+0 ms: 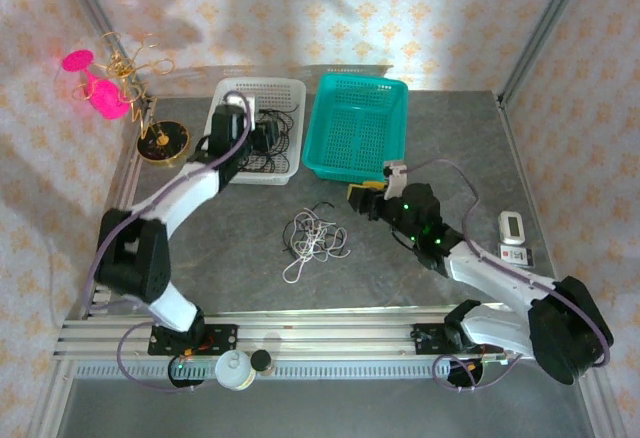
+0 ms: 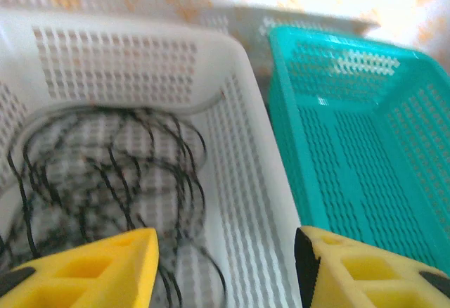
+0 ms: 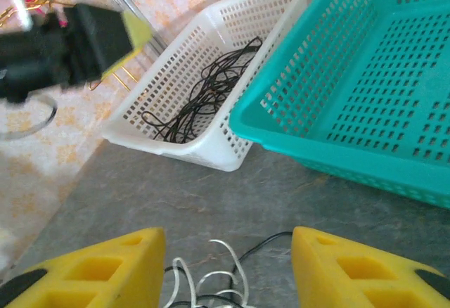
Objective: Untangle the cables
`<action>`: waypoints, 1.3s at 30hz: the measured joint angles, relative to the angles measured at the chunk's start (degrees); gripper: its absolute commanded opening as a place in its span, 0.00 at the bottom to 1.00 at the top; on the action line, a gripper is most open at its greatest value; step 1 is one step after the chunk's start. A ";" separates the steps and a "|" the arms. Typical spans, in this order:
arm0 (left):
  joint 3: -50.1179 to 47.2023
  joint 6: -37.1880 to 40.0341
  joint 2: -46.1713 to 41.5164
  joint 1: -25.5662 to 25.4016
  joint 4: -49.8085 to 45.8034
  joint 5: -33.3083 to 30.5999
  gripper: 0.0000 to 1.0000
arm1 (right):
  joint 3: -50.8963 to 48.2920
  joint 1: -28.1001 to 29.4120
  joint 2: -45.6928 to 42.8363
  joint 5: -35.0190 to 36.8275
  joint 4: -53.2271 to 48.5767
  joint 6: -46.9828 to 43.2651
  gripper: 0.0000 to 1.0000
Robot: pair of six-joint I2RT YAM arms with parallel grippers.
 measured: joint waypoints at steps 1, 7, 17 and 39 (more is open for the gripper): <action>-4.37 -0.72 -3.78 -1.57 0.90 0.20 0.56 | 1.51 0.48 0.11 0.09 -3.17 1.51 0.50; -20.46 -4.28 -19.37 -10.14 4.35 2.51 0.59 | 8.28 5.60 8.24 0.94 -19.74 6.58 0.50; -35.17 -9.84 -28.33 -13.03 4.92 5.88 0.60 | 13.84 11.02 22.05 2.34 -29.44 11.93 0.47; -39.23 -13.60 -30.08 -14.03 4.22 7.17 0.53 | 13.05 13.42 13.03 8.31 -37.40 14.84 0.43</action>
